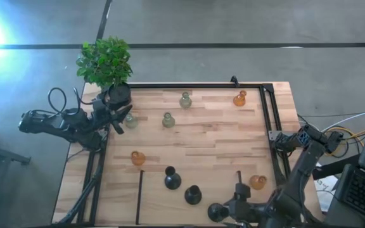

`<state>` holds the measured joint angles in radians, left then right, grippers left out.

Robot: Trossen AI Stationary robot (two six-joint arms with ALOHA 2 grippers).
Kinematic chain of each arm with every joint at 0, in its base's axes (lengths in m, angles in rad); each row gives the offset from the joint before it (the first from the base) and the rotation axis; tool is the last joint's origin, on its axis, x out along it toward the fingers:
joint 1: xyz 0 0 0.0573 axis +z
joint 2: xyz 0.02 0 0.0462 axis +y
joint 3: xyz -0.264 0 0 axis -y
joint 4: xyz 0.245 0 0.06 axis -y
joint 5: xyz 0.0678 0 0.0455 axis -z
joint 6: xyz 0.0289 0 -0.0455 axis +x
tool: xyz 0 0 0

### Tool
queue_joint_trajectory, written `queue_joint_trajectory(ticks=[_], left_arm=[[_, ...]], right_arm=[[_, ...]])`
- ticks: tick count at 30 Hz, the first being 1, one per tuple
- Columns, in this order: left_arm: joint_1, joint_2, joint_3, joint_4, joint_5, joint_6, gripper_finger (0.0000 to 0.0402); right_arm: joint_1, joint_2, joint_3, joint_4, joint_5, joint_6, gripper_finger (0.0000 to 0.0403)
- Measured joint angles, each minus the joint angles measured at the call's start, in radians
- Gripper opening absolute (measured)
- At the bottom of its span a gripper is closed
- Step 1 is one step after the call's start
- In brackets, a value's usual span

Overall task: Pick & Place candle stick holders
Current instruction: Put the top orange glass candle holder on the shelf

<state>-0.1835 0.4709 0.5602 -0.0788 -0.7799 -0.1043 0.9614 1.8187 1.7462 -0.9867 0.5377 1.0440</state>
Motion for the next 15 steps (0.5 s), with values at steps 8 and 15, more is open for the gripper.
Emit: queue_joint_trajectory(ticks=[8, 15], left_arm=[[0.000, 0.001, -0.009, -0.008, 0.000, 0.000, 0.0154], [0.000, 0.001, -0.009, -0.008, 0.000, 0.000, 0.0154]], right_arm=[[0.053, -0.040, 0.000, -0.126, 0.003, 0.146, 0.0286], [0.103, -0.110, 0.000, -0.242, 0.012, 0.216, 0.0276]])
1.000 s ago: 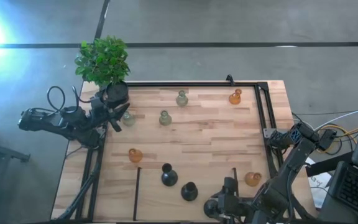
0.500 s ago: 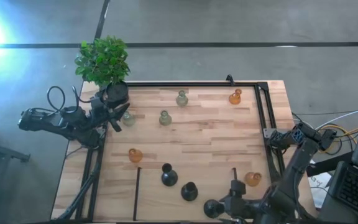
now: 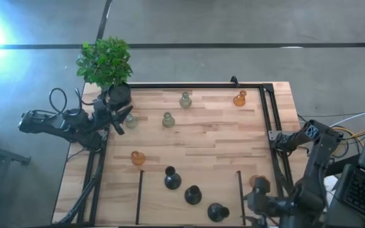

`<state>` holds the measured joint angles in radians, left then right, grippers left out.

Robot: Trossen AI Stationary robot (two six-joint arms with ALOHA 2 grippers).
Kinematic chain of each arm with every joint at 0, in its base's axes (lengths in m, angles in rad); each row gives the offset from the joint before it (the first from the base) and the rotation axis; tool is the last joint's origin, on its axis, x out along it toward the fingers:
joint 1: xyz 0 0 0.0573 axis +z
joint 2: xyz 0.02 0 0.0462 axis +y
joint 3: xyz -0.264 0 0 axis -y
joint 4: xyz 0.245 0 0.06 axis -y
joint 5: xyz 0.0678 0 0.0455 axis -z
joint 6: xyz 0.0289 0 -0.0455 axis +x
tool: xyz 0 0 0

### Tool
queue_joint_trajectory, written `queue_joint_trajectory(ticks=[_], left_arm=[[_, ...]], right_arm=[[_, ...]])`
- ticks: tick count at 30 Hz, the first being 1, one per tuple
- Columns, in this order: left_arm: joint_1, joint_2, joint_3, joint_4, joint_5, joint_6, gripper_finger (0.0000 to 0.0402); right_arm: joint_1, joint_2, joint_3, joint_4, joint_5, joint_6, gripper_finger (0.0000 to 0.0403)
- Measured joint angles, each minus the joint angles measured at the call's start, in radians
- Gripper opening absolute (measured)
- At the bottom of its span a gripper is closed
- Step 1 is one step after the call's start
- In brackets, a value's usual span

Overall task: Pick & Place candle stick holders
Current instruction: Put the top orange glass candle holder on the shelf

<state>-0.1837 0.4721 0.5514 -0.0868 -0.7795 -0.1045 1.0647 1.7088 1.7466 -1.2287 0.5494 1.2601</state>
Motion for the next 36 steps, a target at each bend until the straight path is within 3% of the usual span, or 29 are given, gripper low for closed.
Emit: queue_joint_trajectory(ticks=[10, 19, 28, 36], left_arm=[[0.000, 0.000, 0.000, 0.000, 0.000, 0.000, 0.0154], [0.000, 0.001, 0.000, -0.003, 0.000, 0.000, 0.0154], [0.000, 0.001, 0.000, -0.004, 0.000, 0.000, 0.0154], [0.000, 0.001, 0.000, -0.003, 0.000, 0.000, 0.0154]], right_arm=[[0.015, -0.126, 0.000, -0.231, 0.021, -0.001, 0.0245], [-0.073, -0.279, 0.000, -0.343, 0.250, -0.014, 0.0223], [-0.490, -0.447, -0.002, -0.343, 0.247, -0.262, 0.0191], [-0.963, -0.552, -0.032, -0.225, 0.009, -0.607, 0.0164]])
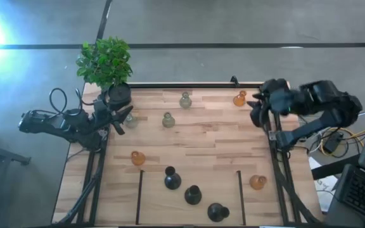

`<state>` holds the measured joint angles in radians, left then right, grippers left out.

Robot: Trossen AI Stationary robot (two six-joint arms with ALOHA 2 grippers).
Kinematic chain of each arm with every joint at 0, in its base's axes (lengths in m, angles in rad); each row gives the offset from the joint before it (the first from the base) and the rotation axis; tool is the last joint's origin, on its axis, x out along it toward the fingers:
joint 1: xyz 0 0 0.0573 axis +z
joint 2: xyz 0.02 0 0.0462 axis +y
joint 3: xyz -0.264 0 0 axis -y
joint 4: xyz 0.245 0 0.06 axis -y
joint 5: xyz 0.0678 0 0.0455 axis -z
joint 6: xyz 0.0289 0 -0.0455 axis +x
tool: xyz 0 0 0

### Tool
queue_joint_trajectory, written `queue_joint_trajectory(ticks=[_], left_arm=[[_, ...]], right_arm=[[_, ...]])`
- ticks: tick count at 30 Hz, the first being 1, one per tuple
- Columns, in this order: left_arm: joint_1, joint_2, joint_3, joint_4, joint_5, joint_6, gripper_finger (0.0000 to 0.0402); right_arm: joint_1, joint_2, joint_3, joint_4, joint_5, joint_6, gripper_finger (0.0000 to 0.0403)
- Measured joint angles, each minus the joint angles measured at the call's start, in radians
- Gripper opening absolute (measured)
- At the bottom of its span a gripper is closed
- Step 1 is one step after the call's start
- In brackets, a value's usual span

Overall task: Pick & Place candle stick holders
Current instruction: Put the top orange glass candle holder on the shelf

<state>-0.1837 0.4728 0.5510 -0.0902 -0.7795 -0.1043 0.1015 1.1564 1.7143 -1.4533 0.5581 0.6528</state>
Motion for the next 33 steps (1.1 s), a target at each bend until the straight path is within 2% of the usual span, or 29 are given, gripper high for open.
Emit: queue_joint_trajectory(ticks=[6, 10, 12, 17, 24, 33], left_arm=[[0.000, 0.000, 0.000, 0.000, 0.000, 0.000, 0.0154], [0.000, 0.000, 0.000, 0.000, 0.000, 0.000, 0.0154], [0.000, 0.000, 0.000, 0.000, 0.000, 0.000, 0.0154], [0.000, 0.000, 0.000, 0.000, 0.000, 0.000, 0.0154], [0.000, 0.000, 0.000, 0.000, 0.000, 0.000, 0.0154], [0.000, 0.000, 0.000, 0.000, 0.000, 0.000, 0.0154]], right_arm=[[-0.306, -0.004, -0.112, 0.182, -0.298, -0.225, 0.0158], [-0.457, 0.027, -0.203, 0.271, -0.494, -0.354, 0.0157], [-0.521, 0.050, -0.241, 0.301, -0.550, -0.417, 0.0157], [-0.669, 0.113, -0.306, 0.314, -0.585, -0.523, 0.0157], [-0.863, 0.237, -0.343, 0.281, -0.594, -0.472, 0.0157], [-0.952, 0.380, -0.343, 0.282, -0.614, -0.529, 0.0157]])
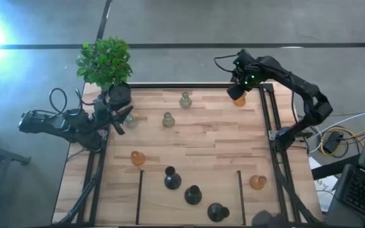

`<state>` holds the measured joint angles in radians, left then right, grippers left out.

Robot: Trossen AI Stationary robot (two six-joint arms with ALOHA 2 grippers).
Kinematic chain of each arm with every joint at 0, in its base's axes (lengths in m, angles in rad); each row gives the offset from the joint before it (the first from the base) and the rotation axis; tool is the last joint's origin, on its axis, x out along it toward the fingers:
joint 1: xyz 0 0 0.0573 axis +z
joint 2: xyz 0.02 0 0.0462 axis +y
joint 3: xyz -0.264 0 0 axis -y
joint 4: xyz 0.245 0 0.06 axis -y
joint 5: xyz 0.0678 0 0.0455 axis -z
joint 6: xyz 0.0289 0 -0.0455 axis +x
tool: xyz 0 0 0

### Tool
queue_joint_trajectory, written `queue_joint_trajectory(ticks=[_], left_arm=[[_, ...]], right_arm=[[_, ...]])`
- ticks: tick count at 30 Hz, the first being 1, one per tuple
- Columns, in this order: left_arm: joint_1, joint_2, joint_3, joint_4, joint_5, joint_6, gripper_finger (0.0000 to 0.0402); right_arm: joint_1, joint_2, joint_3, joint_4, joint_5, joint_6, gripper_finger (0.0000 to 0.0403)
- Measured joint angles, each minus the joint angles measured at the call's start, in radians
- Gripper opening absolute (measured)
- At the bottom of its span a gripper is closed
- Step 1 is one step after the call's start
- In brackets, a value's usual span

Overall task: Pick & Place candle stick holders
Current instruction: Put the top orange glass candle holder on the shelf

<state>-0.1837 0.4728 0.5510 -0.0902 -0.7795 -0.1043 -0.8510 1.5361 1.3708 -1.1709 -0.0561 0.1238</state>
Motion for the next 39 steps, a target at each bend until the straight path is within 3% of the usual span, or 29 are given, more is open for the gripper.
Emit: queue_joint_trajectory(ticks=[14, 20, 27, 39], left_arm=[[0.000, 0.000, 0.000, 0.000, 0.000, 0.000, 0.0154], [0.000, 0.000, 0.000, 0.000, 0.000, 0.000, 0.0154], [0.000, 0.000, 0.000, 0.000, 0.000, 0.000, 0.0154], [0.000, 0.000, 0.000, 0.000, 0.000, 0.000, 0.0154]], right_arm=[[-0.089, 0.087, 0.000, -0.041, 0.001, 0.028, 0.0157], [-0.107, 0.103, 0.001, -0.054, -0.100, -0.126, 0.0157], [-0.109, 0.104, 0.001, -0.056, -0.102, -0.295, 0.0147], [-0.149, 0.103, -0.058, -0.022, -0.047, -0.312, 0.0154]])
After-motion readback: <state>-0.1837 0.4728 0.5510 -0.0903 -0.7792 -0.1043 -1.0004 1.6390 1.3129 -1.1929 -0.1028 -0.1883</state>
